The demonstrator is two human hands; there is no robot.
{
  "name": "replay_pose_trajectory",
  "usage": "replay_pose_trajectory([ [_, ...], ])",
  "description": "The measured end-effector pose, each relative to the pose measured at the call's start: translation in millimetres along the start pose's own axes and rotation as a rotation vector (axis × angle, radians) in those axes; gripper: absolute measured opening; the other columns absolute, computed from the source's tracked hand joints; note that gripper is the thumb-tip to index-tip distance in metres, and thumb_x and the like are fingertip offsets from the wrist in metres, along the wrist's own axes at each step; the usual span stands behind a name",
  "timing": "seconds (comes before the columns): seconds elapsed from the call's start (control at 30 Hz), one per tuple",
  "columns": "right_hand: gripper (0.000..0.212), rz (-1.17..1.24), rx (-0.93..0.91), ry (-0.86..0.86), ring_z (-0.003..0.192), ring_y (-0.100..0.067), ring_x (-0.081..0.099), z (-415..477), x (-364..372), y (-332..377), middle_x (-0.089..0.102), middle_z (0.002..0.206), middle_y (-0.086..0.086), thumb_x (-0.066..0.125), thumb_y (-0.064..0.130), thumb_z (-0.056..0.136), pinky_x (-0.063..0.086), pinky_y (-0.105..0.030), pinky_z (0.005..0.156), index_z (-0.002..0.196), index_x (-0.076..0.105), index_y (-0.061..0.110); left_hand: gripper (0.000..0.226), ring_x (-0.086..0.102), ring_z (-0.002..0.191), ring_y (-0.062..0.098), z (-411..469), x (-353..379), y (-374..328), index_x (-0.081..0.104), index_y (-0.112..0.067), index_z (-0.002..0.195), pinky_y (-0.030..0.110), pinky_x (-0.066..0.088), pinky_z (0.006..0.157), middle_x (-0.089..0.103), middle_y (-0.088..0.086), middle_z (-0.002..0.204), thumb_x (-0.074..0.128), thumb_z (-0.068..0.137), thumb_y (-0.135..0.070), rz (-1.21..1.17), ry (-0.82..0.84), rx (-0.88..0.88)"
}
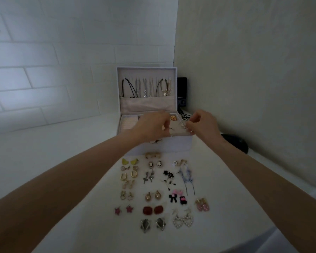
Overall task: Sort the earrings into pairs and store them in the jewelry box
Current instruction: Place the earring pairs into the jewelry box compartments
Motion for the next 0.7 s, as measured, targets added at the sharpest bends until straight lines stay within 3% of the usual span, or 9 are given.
replay_pose_trajectory([
  [0.17,0.009,0.069,0.025,0.025,0.041,0.002,0.057,21,10,1,0.061,0.073,-0.013,0.062,-0.004,0.080,0.049,-0.013,0.044,0.079,0.057,0.003,0.006,0.061,0.081,0.021,21,-13,47,0.055,-0.014,0.088,0.034,0.051,0.071,0.061,-0.001,0.084,0.059,0.084,-0.016,-0.164,-0.105,-0.188],
  [0.3,0.010,0.088,-0.001,0.073,0.041,0.001,0.058,38,27,1,0.062,0.079,-0.014,0.061,-0.005,0.082,0.049,-0.012,0.045,0.090,0.062,0.000,0.006,0.064,0.081,0.019,40,-15,76,0.057,-0.016,0.089,0.036,0.055,0.076,0.065,0.001,0.086,0.062,0.086,-0.016,-0.227,-0.084,-0.262],
  [0.5,0.016,0.038,-0.043,0.126,0.055,-0.015,0.060,61,57,5,0.064,0.078,-0.016,0.056,-0.007,0.083,0.054,-0.020,0.051,0.083,0.062,0.008,0.007,0.061,0.090,0.016,68,-8,96,0.064,-0.013,0.092,0.025,0.048,0.082,0.066,0.003,0.096,0.063,0.084,-0.012,-0.148,-0.036,-0.211],
  [0.6,0.016,-0.005,-0.095,0.164,0.064,-0.024,0.063,67,76,14,0.065,0.081,-0.015,0.058,-0.007,0.081,0.058,-0.034,0.066,0.086,0.064,0.007,0.008,0.061,0.094,0.018,78,2,102,0.064,-0.014,0.091,0.026,0.047,0.084,0.066,0.003,0.097,0.064,0.083,-0.012,-0.111,0.059,-0.182],
  [0.7,0.020,-0.101,-0.164,0.194,0.080,-0.022,0.064,74,96,21,0.069,0.090,-0.013,0.059,-0.006,0.079,0.055,-0.037,0.079,0.092,0.070,0.005,0.012,0.061,0.096,0.019,85,11,105,0.067,-0.010,0.094,0.025,0.044,0.083,0.068,0.006,0.100,0.064,0.083,-0.011,-0.042,0.137,-0.139],
])
Point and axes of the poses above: each hand's wrist, its own z-axis towards the middle knuckle, its own x-axis out of the palm, y = z × x, the point moved 7 cm from there along z, towards the middle knuckle
